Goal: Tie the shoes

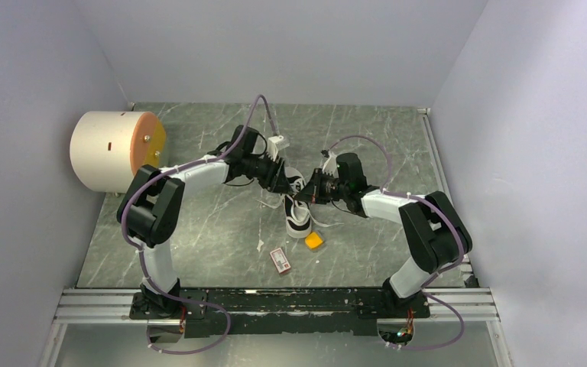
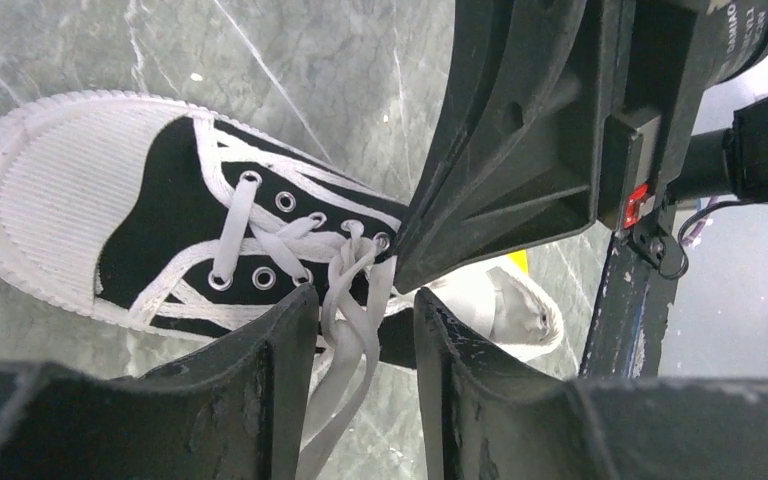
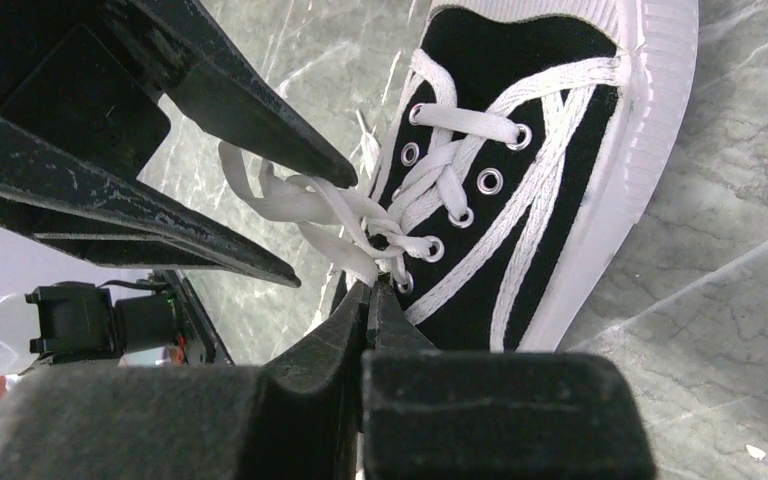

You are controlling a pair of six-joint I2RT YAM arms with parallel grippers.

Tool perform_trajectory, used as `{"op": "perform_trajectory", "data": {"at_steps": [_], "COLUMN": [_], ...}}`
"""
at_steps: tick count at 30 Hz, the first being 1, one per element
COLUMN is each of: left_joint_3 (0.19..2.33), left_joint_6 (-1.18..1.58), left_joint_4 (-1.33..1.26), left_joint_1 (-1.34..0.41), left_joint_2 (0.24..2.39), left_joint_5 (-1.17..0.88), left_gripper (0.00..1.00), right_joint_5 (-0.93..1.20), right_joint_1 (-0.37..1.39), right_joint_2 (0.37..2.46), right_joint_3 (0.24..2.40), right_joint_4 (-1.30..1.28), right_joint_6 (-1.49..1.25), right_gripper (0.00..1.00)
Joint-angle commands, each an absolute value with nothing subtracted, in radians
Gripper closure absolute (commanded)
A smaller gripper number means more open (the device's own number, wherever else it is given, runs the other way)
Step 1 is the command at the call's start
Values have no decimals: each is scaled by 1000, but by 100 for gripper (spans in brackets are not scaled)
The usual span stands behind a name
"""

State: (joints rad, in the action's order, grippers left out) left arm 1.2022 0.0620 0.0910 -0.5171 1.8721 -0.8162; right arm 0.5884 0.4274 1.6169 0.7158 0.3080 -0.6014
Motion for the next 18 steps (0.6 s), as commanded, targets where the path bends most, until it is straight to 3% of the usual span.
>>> {"op": "perform_trajectory", "data": {"at_steps": [1, 14, 18], "left_joint_3": [1202, 1242, 1240], "left_joint_6": [-37, -66, -72], "left_joint_4": [139, 150, 146], "left_joint_1": [-529, -545, -545], "left_joint_2": [1880, 1913, 1914], "left_joint_5": [-824, -807, -796], "left_gripper": [55, 79, 93], "right_joint_5": [593, 601, 611], "right_joint_1": [430, 428, 421], "right_joint_2": [1640, 1640, 1621], "right_joint_3": [739, 749, 769], "right_joint_4": [336, 339, 284], "right_joint_6": [-603, -604, -558], "right_gripper": [100, 100, 88]}}
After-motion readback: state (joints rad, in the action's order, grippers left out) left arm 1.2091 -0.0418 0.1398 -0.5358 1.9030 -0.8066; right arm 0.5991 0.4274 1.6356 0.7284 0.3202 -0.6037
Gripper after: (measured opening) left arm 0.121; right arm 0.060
